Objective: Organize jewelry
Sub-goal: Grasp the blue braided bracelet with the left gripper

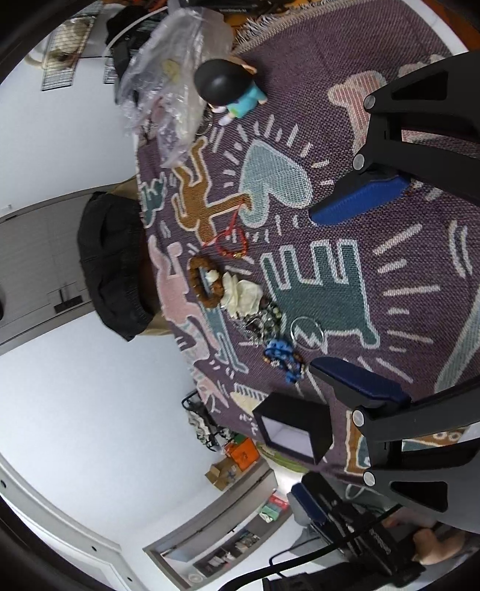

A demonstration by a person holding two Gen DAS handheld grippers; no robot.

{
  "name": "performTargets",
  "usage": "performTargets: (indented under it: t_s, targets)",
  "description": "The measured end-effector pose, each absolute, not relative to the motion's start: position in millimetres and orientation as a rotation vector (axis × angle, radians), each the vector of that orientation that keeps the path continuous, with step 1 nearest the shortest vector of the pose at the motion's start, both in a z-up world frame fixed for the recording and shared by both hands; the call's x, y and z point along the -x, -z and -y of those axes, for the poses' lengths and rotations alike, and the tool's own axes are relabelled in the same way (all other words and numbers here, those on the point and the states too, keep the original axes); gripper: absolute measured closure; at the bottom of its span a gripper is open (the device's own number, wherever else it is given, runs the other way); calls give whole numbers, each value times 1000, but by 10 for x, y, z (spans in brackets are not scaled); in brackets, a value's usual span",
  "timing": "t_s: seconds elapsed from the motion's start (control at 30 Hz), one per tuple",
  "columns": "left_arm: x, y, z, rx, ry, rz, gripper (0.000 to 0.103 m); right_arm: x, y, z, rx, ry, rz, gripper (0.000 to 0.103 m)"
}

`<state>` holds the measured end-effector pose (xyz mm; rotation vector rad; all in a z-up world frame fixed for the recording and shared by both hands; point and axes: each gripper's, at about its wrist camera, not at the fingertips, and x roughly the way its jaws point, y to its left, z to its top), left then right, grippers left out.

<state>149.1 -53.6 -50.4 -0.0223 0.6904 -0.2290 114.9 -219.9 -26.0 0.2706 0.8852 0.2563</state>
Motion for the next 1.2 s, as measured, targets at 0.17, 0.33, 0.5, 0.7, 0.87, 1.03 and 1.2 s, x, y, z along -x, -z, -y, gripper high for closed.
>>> performTargets:
  t_s: [0.17, 0.33, 0.5, 0.7, 0.87, 1.03, 1.2]
  targets:
    - [-1789, 698, 639, 10, 240, -765, 41, -1363, 430, 2240, -289, -255, -923, 29]
    - [-2061, 856, 721, -36, 240, -823, 41, -1503, 563, 2297, -310, -253, -944, 29]
    - [-2340, 1051, 808, -69, 242, -898, 44, -1603, 670, 2333, -323, -255, -957, 29]
    - [-2605, 1299, 897, -113, 229, -986, 51, -1729, 792, 2404, -315, -234, -978, 29]
    - [-2764, 1502, 868, -117, 205, -1047, 73, -1860, 894, 2388, -313, -259, -1016, 29]
    - [-2778, 1514, 805, -93, 230, -1040, 95, -1985, 992, 2158, -266, -335, -1068, 29]
    - [-2708, 1240, 641, -37, 228, -961, 96, -2074, 1032, 1896, -188, -385, -1091, 29]
